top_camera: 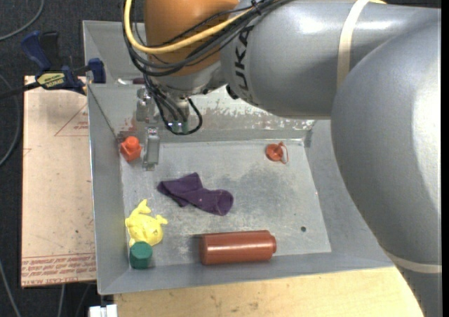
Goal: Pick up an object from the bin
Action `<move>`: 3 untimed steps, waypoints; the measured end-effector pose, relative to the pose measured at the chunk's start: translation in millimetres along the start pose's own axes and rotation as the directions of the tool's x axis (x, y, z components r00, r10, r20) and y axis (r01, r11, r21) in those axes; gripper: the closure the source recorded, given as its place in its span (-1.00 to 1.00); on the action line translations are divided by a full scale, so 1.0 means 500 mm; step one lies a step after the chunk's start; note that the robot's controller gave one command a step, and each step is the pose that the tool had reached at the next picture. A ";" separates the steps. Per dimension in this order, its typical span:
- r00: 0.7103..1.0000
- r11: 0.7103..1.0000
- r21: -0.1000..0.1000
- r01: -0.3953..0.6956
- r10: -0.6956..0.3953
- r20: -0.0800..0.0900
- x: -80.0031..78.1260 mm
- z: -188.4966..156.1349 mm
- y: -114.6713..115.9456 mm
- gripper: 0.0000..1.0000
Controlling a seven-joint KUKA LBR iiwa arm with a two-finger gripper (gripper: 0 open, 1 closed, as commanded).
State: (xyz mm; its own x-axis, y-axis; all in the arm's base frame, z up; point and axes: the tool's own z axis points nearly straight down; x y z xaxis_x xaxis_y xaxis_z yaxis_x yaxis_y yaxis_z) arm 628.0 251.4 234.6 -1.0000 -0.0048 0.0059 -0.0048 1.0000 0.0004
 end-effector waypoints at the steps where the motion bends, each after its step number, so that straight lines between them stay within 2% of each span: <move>1: 1.000 1.000 -0.001 -0.004 0.004 0.007 -0.003 -0.012 -0.003 -1.00; 2: 0.995 0.995 -0.002 0.095 -0.095 0.010 0.009 0.069 -0.005 -1.00; 3: 0.988 0.988 -0.003 0.157 -0.157 0.010 0.043 0.186 -0.084 -1.00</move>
Offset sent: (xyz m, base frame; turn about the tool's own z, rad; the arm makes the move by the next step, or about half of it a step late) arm -0.0254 -0.0070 -0.1502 -0.3634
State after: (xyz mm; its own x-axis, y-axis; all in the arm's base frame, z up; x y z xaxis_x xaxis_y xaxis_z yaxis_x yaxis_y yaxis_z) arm 606.3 209.3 141.6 -0.9868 -0.1620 -0.0043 -0.1620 0.9868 0.0041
